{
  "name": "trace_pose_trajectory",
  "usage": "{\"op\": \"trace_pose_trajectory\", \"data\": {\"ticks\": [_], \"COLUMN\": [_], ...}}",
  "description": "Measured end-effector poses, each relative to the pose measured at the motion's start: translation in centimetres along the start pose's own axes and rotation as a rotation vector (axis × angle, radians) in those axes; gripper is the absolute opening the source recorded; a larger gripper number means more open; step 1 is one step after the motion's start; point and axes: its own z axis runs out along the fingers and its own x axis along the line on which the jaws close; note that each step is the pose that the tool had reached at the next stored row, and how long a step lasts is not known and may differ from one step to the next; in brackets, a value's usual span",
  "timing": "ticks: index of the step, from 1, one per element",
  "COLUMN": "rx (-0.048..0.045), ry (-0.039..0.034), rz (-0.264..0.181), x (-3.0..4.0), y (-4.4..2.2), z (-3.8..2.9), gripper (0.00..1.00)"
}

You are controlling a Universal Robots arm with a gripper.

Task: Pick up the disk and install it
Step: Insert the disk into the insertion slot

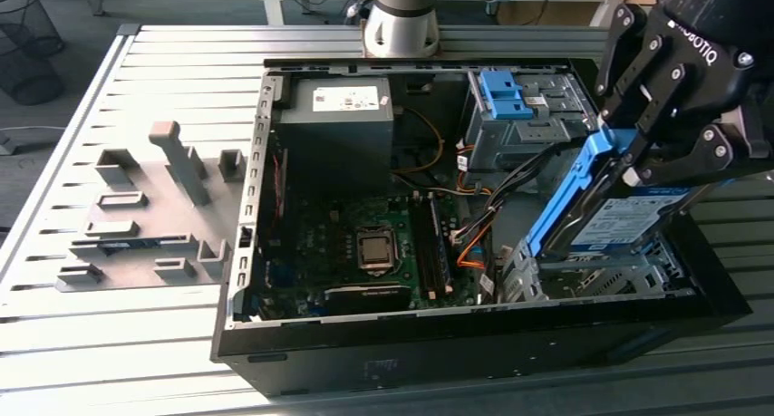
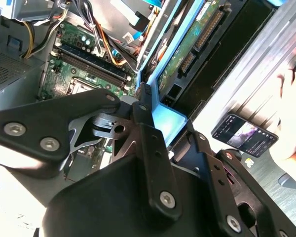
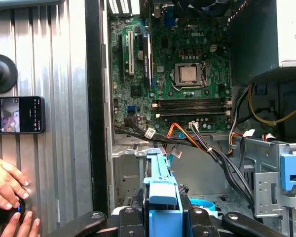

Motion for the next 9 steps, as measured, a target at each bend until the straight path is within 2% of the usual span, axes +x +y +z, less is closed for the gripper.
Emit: {"op": "trace_pose_trajectory", "data": {"ticks": [9], "rx": [0.0], "ry": [0.0], "rz": [0.0], "x": [0.0], "y": [-0.01], "z": [0.13], "gripper": [0.37]}}
